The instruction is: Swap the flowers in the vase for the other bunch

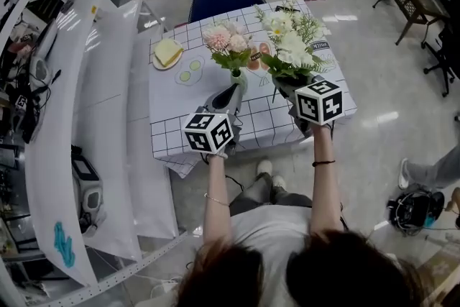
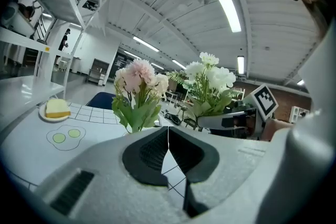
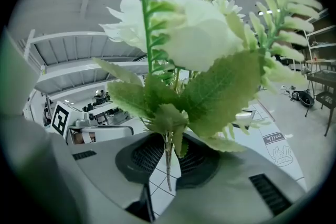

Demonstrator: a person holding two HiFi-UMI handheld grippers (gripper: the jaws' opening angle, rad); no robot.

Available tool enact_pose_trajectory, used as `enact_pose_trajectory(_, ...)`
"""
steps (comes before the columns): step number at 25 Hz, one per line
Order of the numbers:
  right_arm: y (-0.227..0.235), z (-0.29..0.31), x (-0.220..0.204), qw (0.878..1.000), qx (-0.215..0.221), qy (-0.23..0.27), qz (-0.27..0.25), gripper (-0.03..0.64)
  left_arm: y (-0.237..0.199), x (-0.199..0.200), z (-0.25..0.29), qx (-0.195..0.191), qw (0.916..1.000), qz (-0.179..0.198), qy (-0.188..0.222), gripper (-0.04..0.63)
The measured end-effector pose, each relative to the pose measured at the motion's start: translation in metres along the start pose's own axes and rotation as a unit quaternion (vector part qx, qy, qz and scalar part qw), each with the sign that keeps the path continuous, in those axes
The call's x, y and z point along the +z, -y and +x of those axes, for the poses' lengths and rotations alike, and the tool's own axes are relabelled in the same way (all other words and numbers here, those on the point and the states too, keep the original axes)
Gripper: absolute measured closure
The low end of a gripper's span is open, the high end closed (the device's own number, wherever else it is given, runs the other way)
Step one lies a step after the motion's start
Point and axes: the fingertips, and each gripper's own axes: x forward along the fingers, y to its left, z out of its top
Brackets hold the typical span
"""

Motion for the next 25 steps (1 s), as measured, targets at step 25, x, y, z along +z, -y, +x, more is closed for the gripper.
enact_pose_trajectory(25, 0.035, 0.039, 0.008, 0.999, -0.036, 0.0, 0.021, 0.563, -0.063, -0.024, 0.048, 0.003, 0.9982, -0.03, -0.053, 0.437)
